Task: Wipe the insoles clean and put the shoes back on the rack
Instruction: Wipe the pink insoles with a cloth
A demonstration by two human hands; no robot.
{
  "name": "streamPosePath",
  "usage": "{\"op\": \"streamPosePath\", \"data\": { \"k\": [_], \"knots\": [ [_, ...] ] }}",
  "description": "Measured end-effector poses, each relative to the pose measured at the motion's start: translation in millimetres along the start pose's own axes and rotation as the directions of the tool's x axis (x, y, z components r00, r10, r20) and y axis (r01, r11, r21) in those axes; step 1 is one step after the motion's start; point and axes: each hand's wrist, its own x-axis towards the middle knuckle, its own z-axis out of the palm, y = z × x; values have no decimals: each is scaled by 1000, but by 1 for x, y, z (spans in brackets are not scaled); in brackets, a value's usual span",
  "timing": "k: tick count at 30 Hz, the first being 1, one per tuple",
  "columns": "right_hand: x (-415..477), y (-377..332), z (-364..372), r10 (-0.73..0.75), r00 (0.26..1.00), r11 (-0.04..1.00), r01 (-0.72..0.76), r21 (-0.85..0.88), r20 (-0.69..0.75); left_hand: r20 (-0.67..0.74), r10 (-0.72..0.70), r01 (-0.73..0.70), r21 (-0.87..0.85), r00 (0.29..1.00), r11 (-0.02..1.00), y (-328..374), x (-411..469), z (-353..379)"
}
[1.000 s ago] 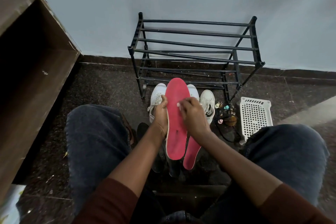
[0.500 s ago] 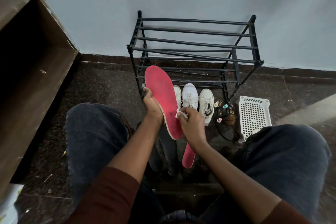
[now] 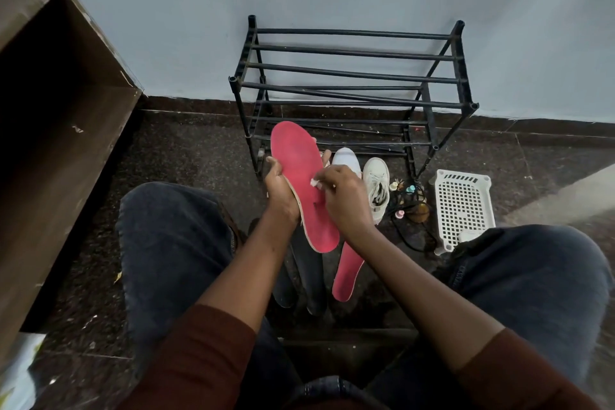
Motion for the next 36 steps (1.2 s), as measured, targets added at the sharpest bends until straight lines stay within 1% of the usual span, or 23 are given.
{"op": "streamPosePath", "data": {
  "k": [3,5,8,9,10,12,13,14,16,17,19,21,22,24,25,26,27,28,29,31,33,34,36],
  "knots": [
    [-27,3,5,-150,989,989,150,6,18,41,-7,12,-125,999,992,-2,2,-4],
    [-49,10,4,-186,981,982,185,25,63,26,4,1,-190,1000,982,-4,3,-12],
    [-74,18,-2,-231,956,973,229,30,182,47,35,-23,-242,998,970,-5,1,-20],
    [-76,19,-5,-229,961,973,227,31,158,40,30,-20,-227,999,974,-5,1,-21],
    [-75,20,-9,-211,973,977,208,43,91,25,16,-10,-204,1000,979,-5,1,-22],
    [-63,16,-14,-131,986,983,143,117,-105,-20,11,-13,-143,1000,990,-5,0,-21],
    [-53,12,-15,-79,983,981,106,161,-164,-46,29,-33,-105,999,994,-5,0,-21],
    [-43,6,-14,-29,984,978,64,198,-174,-68,45,-50,-74,997,996,-6,0,-21],
    [-30,-3,-8,40,996,976,-22,216,-81,-101,59,-62,-27,993,998,-10,0,-18],
    [-30,-6,-5,47,998,982,-40,186,-34,-88,37,-41,-40,995,998,-13,-1,-15],
    [-42,-7,2,-4,1000,991,7,133,-20,-41,11,-14,-87,999,996,-15,-4,-12],
    [-60,1,4,-16,1000,989,18,146,-15,-26,46,-49,-133,999,990,-13,-5,-13],
    [-70,7,4,11,999,989,-17,149,39,-18,72,-74,-150,997,986,-10,-4,-14],
    [-88,20,5,132,975,984,-151,97,180,-13,115,-115,-192,993,975,-8,-2,-14],
    [-93,28,6,242,950,960,-264,92,195,-14,130,-130,-195,991,972,-8,0,-13],
    [-93,35,5,387,907,900,-410,145,163,-16,132,-133,-185,991,974,-8,2,-12],
    [-89,41,3,529,841,805,-540,245,117,-24,131,-133,-160,991,978,-9,3,-11],
    [-83,49,0,639,765,693,-620,368,85,-39,131,-135,-128,991,982,-10,3,-10],
    [-76,57,-3,707,703,591,-648,481,80,-45,130,-134,-105,991,985,-12,5,-10],
    [-64,68,-10,758,645,477,-647,595,94,-74,129,-133,-43,989,990,-18,10,-15],
    [-58,75,-14,745,648,391,-615,684,157,-128,106,-103,33,986,994,-30,15,-24],
    [-56,78,-14,715,663,337,-604,722,221,-141,81,-72,70,987,995,-39,17,-27],
    [-55,87,-11,650,679,264,-623,737,341,-180,38,7,240,983,971,-60,24,-37]
  ]
}}
